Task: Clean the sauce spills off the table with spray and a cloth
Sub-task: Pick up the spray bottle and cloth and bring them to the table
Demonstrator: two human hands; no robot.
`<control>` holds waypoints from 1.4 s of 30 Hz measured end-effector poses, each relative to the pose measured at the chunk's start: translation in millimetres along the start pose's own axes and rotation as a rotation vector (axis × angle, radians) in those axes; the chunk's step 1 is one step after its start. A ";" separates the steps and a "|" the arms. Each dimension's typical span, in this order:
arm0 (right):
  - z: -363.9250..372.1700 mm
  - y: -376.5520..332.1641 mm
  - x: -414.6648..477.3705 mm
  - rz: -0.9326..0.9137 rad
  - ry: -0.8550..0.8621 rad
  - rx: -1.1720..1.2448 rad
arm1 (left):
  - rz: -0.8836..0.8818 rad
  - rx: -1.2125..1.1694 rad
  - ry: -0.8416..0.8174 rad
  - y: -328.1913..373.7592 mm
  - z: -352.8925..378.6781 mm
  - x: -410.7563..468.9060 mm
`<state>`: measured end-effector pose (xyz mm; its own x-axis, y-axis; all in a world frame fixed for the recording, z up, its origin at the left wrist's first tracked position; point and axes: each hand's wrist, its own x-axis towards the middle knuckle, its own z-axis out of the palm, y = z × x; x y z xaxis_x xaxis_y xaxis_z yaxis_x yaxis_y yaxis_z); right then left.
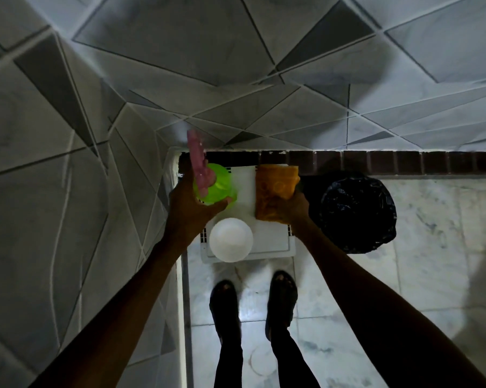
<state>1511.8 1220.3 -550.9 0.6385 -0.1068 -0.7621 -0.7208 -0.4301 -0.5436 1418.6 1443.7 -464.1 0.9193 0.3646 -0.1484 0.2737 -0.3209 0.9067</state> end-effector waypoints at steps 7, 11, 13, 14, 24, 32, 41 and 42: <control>-53.9 -27.0 -75.8 -0.090 -0.085 0.123 | 0.060 0.002 0.039 76.6 -22.5 -22.3; -103.0 -52.4 -169.5 -0.124 -0.088 0.252 | 0.070 -0.019 0.004 162.2 -44.6 -50.7; -127.6 -61.5 -217.7 -0.137 -0.077 0.283 | 0.092 -0.023 -0.028 205.2 -56.9 -65.6; -137.6 -61.9 -237.0 -0.126 -0.076 0.294 | 0.086 -0.024 -0.047 222.2 -61.9 -72.7; -268.5 -29.3 -487.3 -0.178 0.046 0.464 | 0.071 0.020 -0.242 382.9 -84.4 -160.7; -315.8 84.0 -626.5 -0.119 0.442 0.841 | 0.193 0.004 -0.670 448.1 1.4 -258.9; -355.7 261.3 -747.5 -0.052 0.730 1.043 | 0.381 0.069 -1.121 489.2 133.7 -463.8; -360.7 282.9 -760.6 -0.039 0.764 1.068 | 0.401 0.070 -1.156 492.8 147.7 -486.3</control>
<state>919.5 856.6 1.7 0.4006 -0.7392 -0.5414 -0.3299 0.4349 -0.8379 1148.2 979.2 -3.4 0.6425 -0.7497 -0.1588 -0.1044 -0.2909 0.9510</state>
